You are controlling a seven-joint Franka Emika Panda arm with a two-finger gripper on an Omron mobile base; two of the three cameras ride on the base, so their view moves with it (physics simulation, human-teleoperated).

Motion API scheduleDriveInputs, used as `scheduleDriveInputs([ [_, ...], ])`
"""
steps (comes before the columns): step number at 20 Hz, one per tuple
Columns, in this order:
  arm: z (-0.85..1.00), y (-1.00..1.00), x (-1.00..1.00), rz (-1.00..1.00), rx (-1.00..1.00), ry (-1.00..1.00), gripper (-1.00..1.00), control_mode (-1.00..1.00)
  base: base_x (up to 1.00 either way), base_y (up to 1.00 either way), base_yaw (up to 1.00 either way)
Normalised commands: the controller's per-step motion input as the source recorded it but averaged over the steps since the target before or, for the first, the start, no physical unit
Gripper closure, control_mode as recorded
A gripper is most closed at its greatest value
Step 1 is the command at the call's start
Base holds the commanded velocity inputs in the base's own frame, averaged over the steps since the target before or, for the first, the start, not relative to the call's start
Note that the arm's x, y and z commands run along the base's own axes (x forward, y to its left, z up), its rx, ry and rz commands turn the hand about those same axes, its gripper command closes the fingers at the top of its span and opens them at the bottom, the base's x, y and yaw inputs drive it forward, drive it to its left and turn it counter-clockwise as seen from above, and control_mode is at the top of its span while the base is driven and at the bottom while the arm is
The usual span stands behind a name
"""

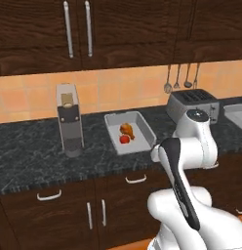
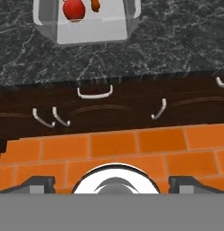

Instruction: Place one tomato and one chicken drumstick in each tupperware on the nearby counter, to pack two identical lunches.

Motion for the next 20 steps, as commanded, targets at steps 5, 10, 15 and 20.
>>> scheduleDriveInputs([
  [5,0.0,0.0,0.0,0.0,0.0,0.0,-1.0,1.0,-0.99,-0.98,-0.27],
  [10,0.0,0.0,0.0,0.0,0.0,0.0,-1.0,1.0,-0.88,-1.0,-0.22],
  [15,0.0,0.0,0.0,0.0,0.0,0.0,-1.0,1.0,-0.11,-1.0,-0.04],
  [20,0.0,0.0,0.0,0.0,0.0,0.0,-1.0,1.0,0.43,-1.0,0.09],
])
